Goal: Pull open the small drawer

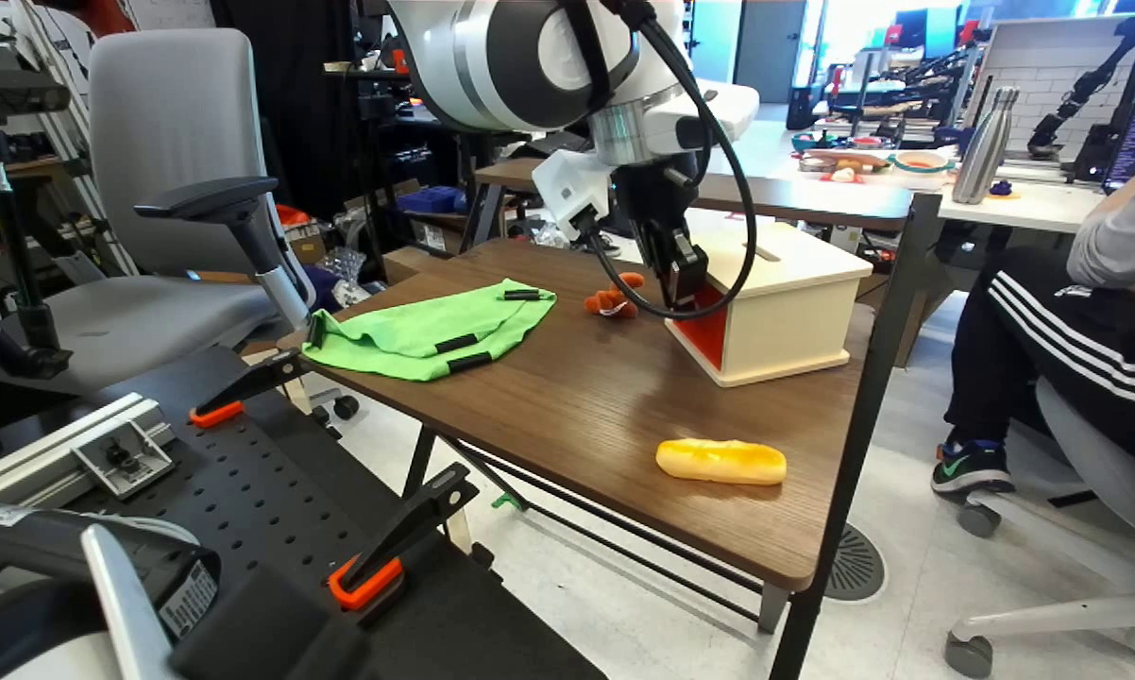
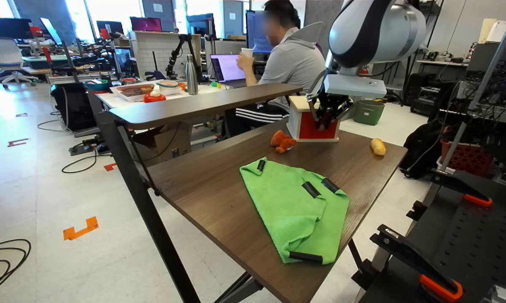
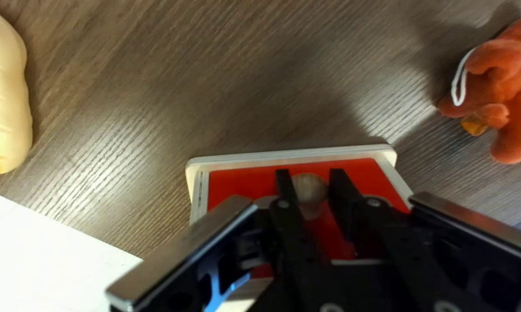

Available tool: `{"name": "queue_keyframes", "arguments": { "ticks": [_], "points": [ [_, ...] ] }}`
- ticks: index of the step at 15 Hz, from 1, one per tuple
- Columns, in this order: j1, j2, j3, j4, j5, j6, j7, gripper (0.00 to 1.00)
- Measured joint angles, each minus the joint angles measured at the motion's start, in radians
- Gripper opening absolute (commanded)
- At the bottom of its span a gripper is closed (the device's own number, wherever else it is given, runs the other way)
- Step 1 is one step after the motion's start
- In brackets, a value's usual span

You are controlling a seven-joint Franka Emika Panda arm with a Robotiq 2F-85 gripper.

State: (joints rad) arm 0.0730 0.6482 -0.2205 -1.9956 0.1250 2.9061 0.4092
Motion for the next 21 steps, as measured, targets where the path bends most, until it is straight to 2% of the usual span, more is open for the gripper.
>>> {"name": "queue_keyframes", "arguments": {
  "ticks": [14,15,17,21],
  "points": [
    [-0.1,-0.095,0.13,-0.08,0.0,-0.178,-0.151,0.06],
    [-0.1,-0.097,0.132,-0.085,0.0,-0.181,-0.156,0.51],
    [-0.1,-0.101,0.135,-0.092,0.0,-0.182,-0.163,0.57],
    [-0.101,-0.101,0.158,-0.104,0.001,-0.216,-0.183,0.86]
  ]
}}
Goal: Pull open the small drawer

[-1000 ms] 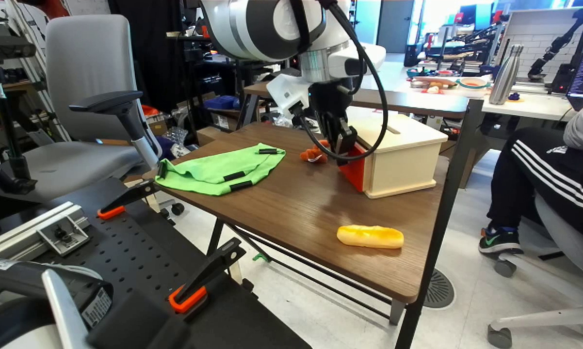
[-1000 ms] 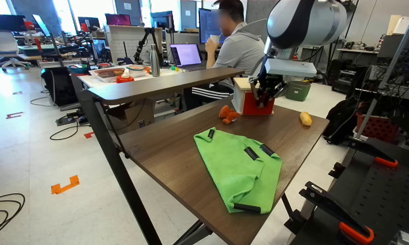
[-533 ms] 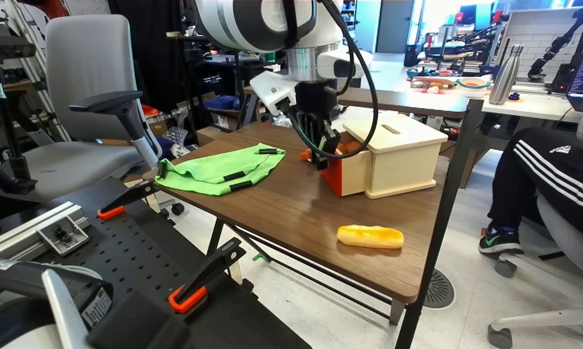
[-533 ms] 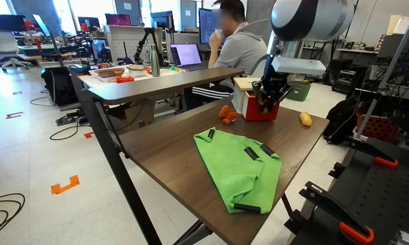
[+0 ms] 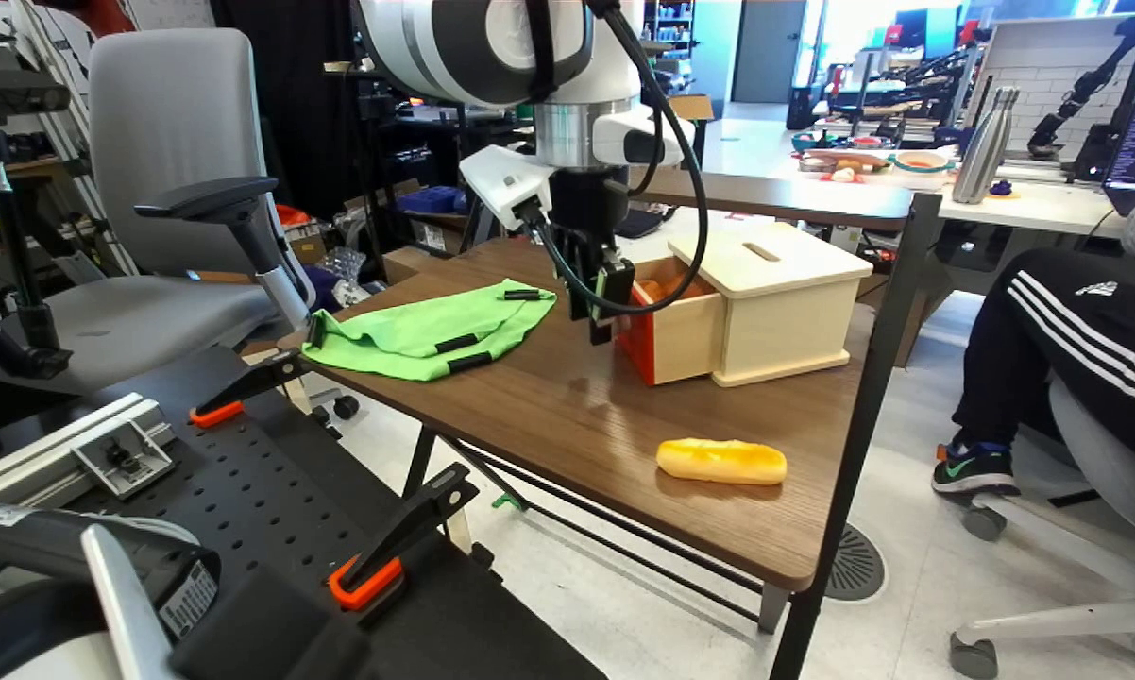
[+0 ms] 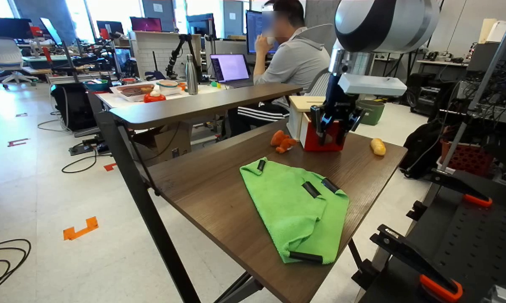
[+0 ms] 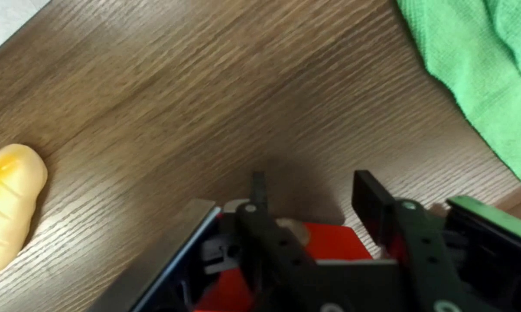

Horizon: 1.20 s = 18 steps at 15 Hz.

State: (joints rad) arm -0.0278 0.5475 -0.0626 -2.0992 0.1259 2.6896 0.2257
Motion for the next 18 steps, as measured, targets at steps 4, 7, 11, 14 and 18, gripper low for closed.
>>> {"name": "queue_keyframes", "arguments": {
  "ticks": [4,7,11,14,18],
  "points": [
    [-0.005,0.0,0.019,-0.003,0.002,-0.021,-0.014,1.0],
    [-0.006,-0.002,0.02,-0.003,0.002,-0.034,-0.026,1.0],
    [-0.005,-0.04,0.013,-0.035,-0.009,-0.033,-0.035,1.0],
    [0.005,-0.121,0.004,-0.107,-0.058,-0.025,-0.048,1.0],
    [0.014,-0.252,0.002,-0.205,-0.107,-0.018,-0.097,1.0]
  ]
}}
